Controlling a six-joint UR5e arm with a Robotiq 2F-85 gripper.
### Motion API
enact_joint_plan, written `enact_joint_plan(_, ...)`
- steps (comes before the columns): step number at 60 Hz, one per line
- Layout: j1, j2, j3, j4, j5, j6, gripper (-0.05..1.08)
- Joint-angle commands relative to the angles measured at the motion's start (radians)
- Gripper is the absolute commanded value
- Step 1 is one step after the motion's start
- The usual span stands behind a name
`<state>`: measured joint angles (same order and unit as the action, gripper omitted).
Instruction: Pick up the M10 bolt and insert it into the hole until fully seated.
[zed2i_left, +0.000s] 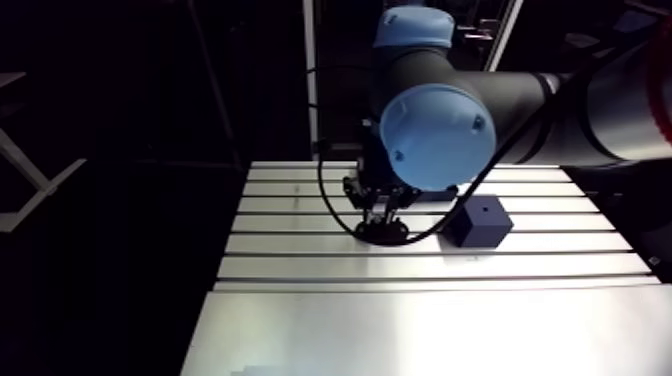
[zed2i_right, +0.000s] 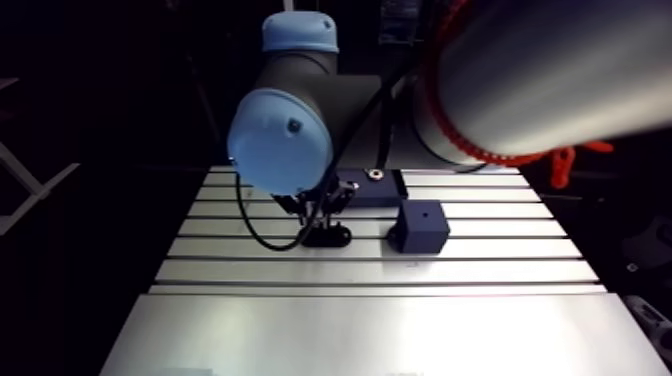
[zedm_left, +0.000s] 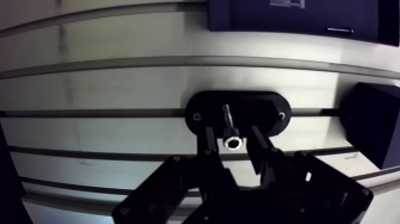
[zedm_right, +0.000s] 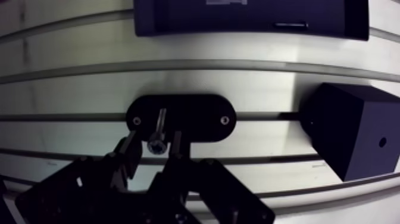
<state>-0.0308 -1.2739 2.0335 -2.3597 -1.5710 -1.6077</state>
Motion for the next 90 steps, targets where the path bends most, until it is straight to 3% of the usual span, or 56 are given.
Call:
enact_joint_plan(1, 0.000, 0.000, 0.003, -0.005, -0.004, -0.001, 0.61)
enact_joint_plan(60, 0.002, 0.003, 0.000, -0.004, -0.001, -0.002, 0.74)
enact_joint_plan(85, 0.002, -0.022, -0.015, 0.008, 0.001, -0.014, 0.86)
enact_joint_plan(90, 0.002, -0.042, -0.024, 0.022, -0.002, -0.017, 0.94)
